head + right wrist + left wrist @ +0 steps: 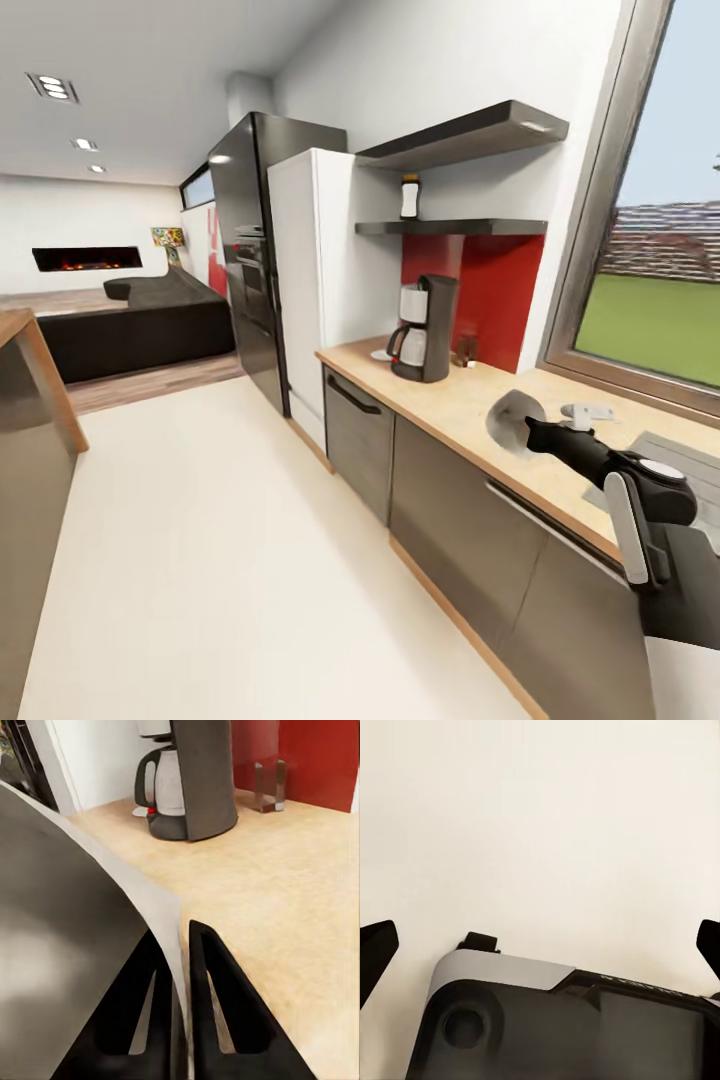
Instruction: Set up a coffee station on the kitchen countertop: keep the coffee maker on the countertop, move the bottle of coffee from the kitchen shelf to the counter next to the coffee maker, place a paper coffee filter on top of the coffee maker, put the saucer next to the coffee maker with the coffee cup on the saucer, and place the electric kettle next to the coffee maker.
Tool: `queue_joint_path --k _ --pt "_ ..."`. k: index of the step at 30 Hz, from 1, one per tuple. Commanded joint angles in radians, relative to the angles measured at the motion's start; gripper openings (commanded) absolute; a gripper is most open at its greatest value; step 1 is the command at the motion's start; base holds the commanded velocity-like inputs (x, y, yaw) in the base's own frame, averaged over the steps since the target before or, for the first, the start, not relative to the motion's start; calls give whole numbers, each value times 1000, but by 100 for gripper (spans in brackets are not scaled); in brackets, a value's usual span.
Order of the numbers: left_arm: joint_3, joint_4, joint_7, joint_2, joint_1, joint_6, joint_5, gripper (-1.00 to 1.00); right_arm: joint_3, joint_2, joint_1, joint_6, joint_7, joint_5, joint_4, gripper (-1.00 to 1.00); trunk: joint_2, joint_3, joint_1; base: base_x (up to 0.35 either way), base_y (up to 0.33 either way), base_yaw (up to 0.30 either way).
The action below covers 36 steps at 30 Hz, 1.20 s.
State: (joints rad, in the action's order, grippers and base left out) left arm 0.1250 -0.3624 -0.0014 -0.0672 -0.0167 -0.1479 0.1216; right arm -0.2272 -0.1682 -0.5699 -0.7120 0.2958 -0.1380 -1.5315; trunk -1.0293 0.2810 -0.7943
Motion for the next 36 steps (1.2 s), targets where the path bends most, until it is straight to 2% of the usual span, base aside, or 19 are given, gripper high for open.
queue_joint_path --k 1,10,26,31,36 --pt "-1 -1 0 0 0 -1 10 100 -1 0 -1 -7 -1 -11 -1 -100 -1 1 -1 301 184 272" --pt "-1 -1 0 0 0 -1 10 100 -2 0 -1 -7 0 -11 -1 -100 -1 1 -1 302 183 218" --pt "-1 -1 0 0 0 -2 10 100 -3 0 -1 -9 3 -11 -2 -100 -1 1 -1 304 181 12" --pt "-1 -1 0 0 0 -2 10 100 -3 -1 -1 -11 73 -10 -4 -100 -1 1 -1 304 180 0" --pt "-1 -1 0 0 0 -2 10 100 -5 -2 -1 -12 113 -10 -7 -100 -1 1 -1 304 180 0"
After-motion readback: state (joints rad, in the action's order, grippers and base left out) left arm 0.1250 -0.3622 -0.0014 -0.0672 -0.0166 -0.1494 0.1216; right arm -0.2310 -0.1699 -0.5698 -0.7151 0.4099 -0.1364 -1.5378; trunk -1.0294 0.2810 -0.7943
